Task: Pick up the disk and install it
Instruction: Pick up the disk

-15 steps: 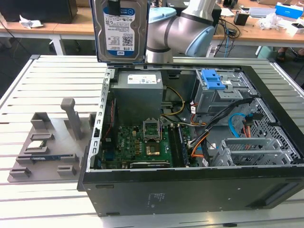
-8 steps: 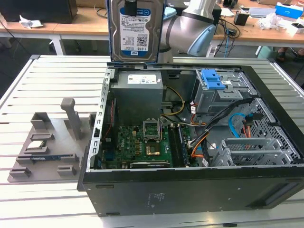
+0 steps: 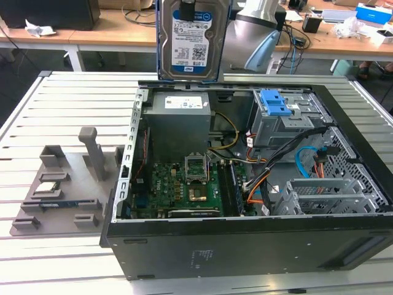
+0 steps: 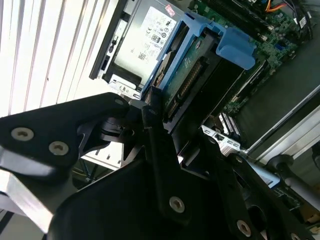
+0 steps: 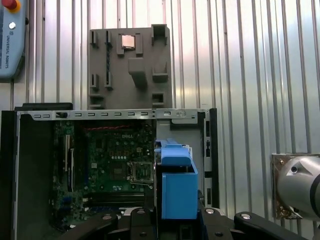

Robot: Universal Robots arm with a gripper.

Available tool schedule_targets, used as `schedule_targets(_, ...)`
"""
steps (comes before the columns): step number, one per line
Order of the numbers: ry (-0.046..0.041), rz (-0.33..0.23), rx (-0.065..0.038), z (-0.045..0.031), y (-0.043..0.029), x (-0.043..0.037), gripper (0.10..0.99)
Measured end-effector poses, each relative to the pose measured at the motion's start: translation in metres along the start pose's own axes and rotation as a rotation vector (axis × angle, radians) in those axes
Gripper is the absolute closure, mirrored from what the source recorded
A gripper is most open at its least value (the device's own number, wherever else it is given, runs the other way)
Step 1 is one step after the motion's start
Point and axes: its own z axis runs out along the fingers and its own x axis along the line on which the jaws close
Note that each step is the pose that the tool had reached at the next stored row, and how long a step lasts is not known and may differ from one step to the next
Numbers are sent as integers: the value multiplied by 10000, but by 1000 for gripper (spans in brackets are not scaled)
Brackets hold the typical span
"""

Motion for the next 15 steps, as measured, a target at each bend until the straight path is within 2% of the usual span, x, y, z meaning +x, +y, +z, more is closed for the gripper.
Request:
schedule_targets(4, 1, 1, -16, -12, -153, -5, 725)
schedule_targets(14, 2, -1, -47, -38, -468, -14, 725)
schedule_targets(15, 2, 0, -62, -50, -612, -18, 725)
